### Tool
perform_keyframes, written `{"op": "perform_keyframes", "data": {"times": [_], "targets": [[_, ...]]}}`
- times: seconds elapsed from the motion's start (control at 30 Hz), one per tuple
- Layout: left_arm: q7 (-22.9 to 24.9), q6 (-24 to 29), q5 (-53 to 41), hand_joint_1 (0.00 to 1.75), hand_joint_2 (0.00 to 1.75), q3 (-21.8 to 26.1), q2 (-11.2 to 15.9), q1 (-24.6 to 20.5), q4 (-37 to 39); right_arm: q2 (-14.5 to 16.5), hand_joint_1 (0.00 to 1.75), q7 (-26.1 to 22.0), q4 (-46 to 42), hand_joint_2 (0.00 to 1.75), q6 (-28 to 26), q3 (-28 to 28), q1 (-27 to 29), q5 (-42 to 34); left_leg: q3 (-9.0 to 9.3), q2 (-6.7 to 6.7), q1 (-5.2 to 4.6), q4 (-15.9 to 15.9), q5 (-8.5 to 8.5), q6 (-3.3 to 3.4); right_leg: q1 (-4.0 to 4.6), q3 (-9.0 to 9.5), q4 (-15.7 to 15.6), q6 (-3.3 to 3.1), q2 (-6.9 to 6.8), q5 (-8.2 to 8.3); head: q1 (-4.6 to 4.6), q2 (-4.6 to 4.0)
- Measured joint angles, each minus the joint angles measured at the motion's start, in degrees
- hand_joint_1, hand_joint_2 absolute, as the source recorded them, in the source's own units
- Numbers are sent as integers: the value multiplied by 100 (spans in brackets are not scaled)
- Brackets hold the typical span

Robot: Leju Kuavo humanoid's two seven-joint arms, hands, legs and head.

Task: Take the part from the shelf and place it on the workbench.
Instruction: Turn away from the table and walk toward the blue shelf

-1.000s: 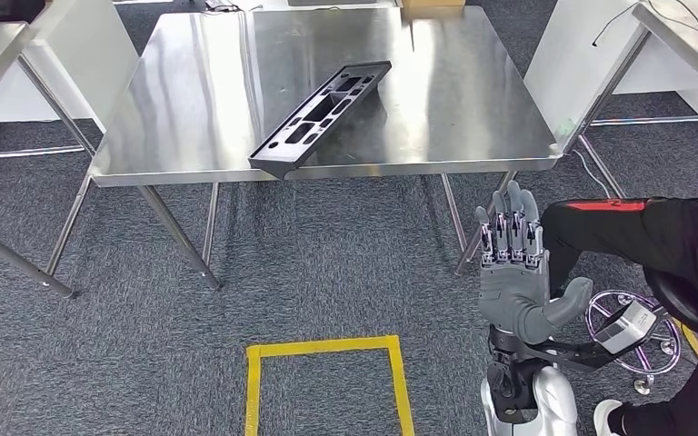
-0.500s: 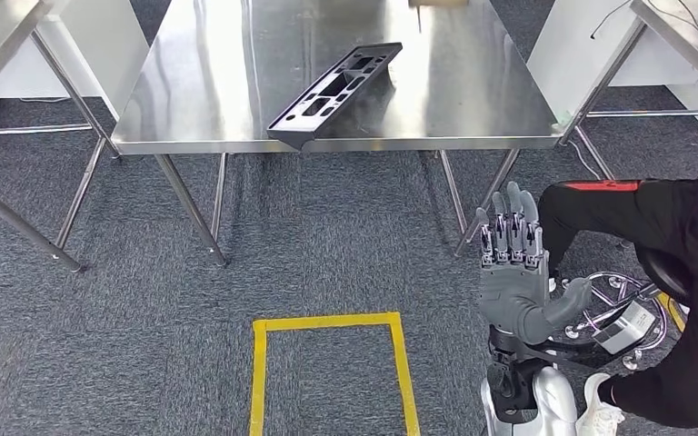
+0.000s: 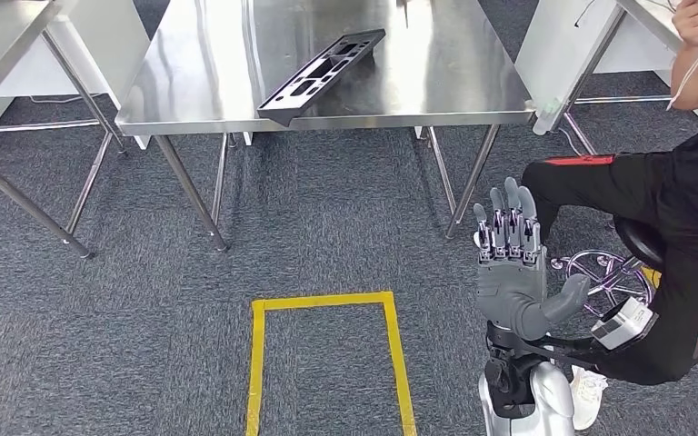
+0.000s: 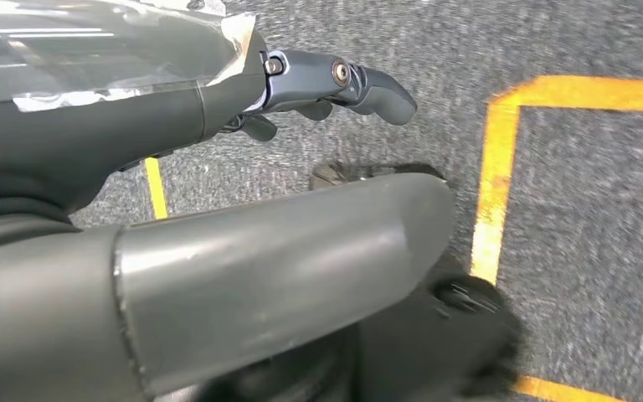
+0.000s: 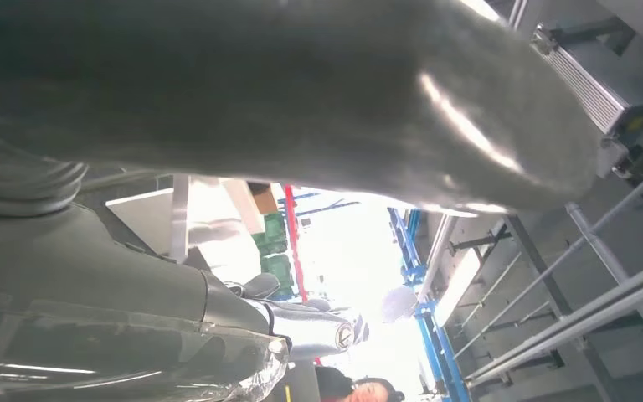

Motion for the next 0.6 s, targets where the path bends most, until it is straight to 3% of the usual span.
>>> {"op": "perform_keyframes", "data": {"times": [0.07,0.1,0.13,0.2,0.23,0.27,0.33,0.37,0.4,0.47,0.5,0.53,0.6], "targets": [[0,1,0,0,0,0,1,-15,0,1,0,-2,-2,0,0,-1,-5,0,558,-20,-1,-759,-86,23,10,-146,108,74,-7,63,4,0],[0,2,-1,0,0,-1,2,-24,0,2,0,-3,-3,0,0,-1,-9,-2,700,-31,-20,-1005,-172,49,17,-195,140,120,-13,101,8,0],[1,2,-2,0,0,-1,5,-28,0,5,0,-4,-4,0,0,-1,-11,-2,732,-39,-51,-1119,-210,92,22,-234,149,168,-19,151,13,0],[3,2,-5,0,0,-1,5,-24,1,8,0,-7,-2,0,-3,0,0,-7,635,-22,-89,-1172,-125,231,17,-320,165,255,-17,191,13,0],[8,2,-7,0,0,0,6,-21,1,7,0,-9,0,0,-9,0,8,-9,567,-6,-98,-1192,-49,311,8,-382,247,256,-8,85,17,0],[15,7,-9,0,0,0,5,-20,1,4,0,-10,2,0,-15,0,14,-14,486,12,-101,-1212,36,377,1,-474,427,236,2,-124,22,0],[29,18,-18,0,0,0,10,-26,0,2,0,-11,2,0,-31,0,16,-21,298,33,-109,-1215,197,438,-16,-647,1048,172,17,-667,39,0],[34,22,-24,0,0,0,10,-27,0,-1,0,-11,2,0,-37,-1,17,-25,196,40,-115,-1213,280,442,-17,-699,1388,176,21,-834,43,0],[36,22,-31,0,0,0,8,-27,0,-4,0,-11,2,0,-44,-1,20,-28,86,46,-119,-1209,364,438,-17,-683,1638,214,24,-866,45,0],[40,22,-41,0,0,0,-6,-26,1,-12,0,-11,2,0,-54,-2,25,-40,-138,58,-122,-1202,536,416,-16,-420,1678,337,28,-635,45,0],[42,22,-43,0,0,0,-15,-26,2,-16,0,-11,2,0,-61,-1,24,-53,-236,61,-122,-1197,622,395,-16,-144,1419,381,29,-514,45,0],[37,22,-43,0,0,0,-22,-27,2,-20,0,-13,2,0,-71,2,20,-68,-314,61,-129,-1191,699,368,-9,224,998,384,28,-496,48,0],[2,22,-37,0,0,0,-22,-28,1,-26,0,-32,2,0,-97,21,11,-98,-392,64,-147,-1196,852,299,26,826,113,298,37,-684,45,0]]}}
